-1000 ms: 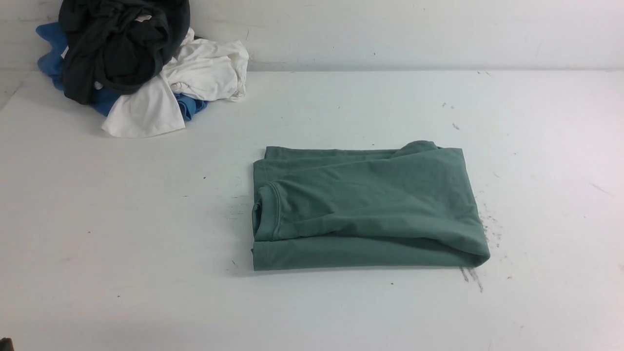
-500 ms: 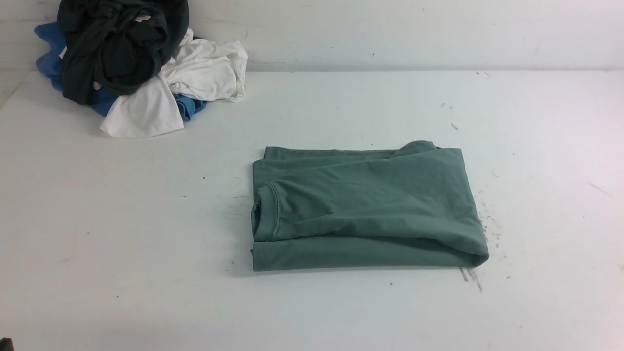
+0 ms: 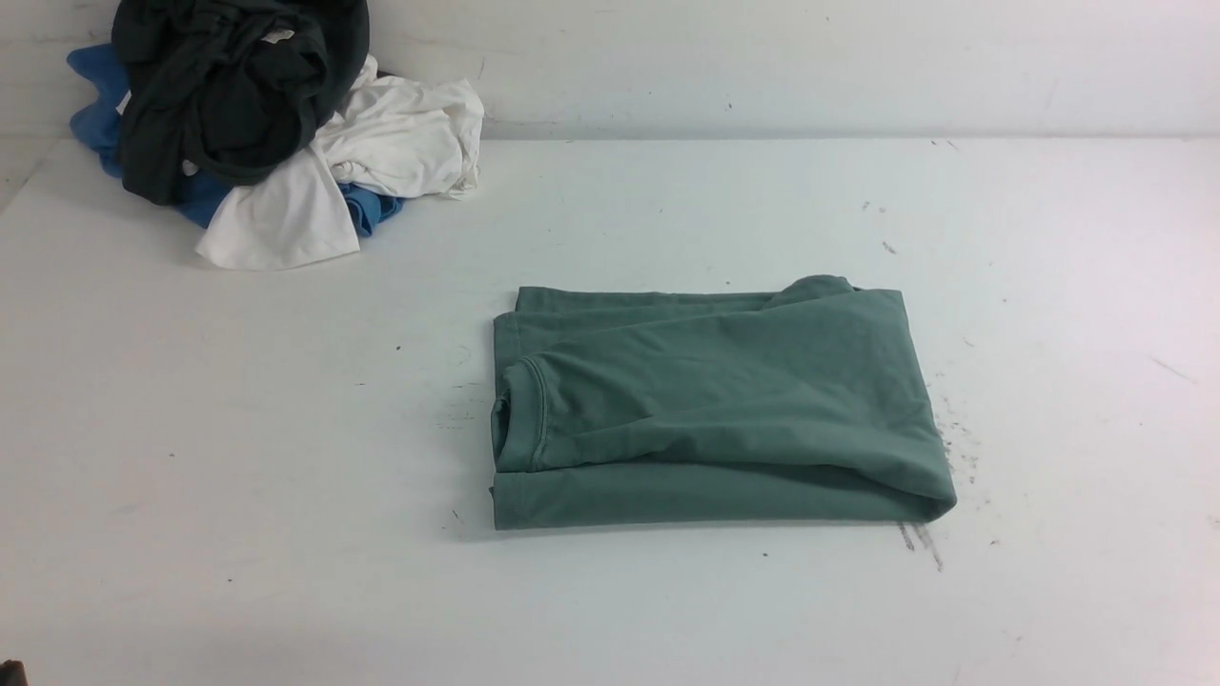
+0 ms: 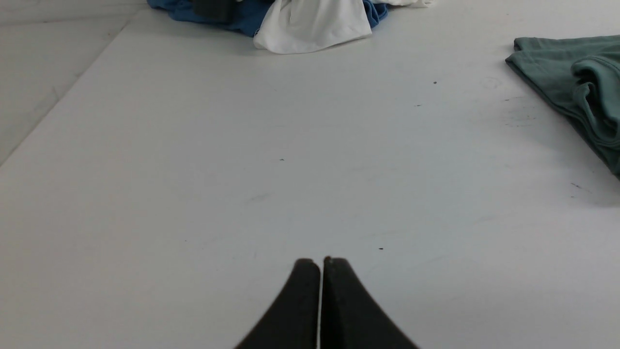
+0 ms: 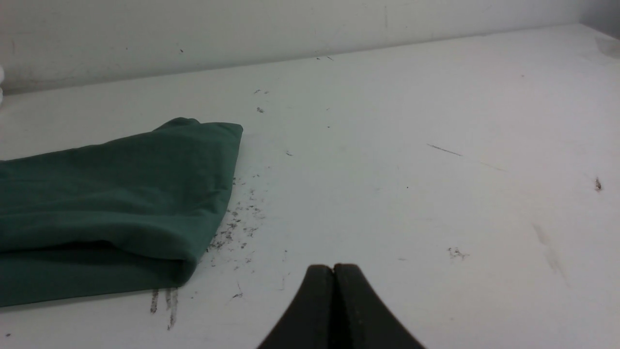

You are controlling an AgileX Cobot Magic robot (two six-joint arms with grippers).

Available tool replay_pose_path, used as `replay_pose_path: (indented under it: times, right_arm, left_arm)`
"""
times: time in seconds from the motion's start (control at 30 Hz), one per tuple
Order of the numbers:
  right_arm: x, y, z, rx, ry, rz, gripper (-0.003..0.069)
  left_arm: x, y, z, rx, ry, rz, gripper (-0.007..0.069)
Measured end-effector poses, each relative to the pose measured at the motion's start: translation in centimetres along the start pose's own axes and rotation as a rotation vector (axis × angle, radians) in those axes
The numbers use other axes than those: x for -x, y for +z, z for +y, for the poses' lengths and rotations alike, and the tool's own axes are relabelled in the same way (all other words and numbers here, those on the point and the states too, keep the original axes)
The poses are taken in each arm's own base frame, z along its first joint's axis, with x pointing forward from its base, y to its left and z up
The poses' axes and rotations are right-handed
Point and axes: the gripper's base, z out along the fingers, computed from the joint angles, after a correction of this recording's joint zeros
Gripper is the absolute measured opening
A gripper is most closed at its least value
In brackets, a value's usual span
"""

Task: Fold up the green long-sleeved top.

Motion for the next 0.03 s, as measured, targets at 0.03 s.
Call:
replay_pose_path:
  times: [0.03]
  right_arm:
    - [0.00, 0.00, 0.00, 0.000, 0.000, 0.000, -0.0014]
  left_arm:
    - [0.00, 0.00, 0.00, 0.000, 0.000, 0.000, -0.0007]
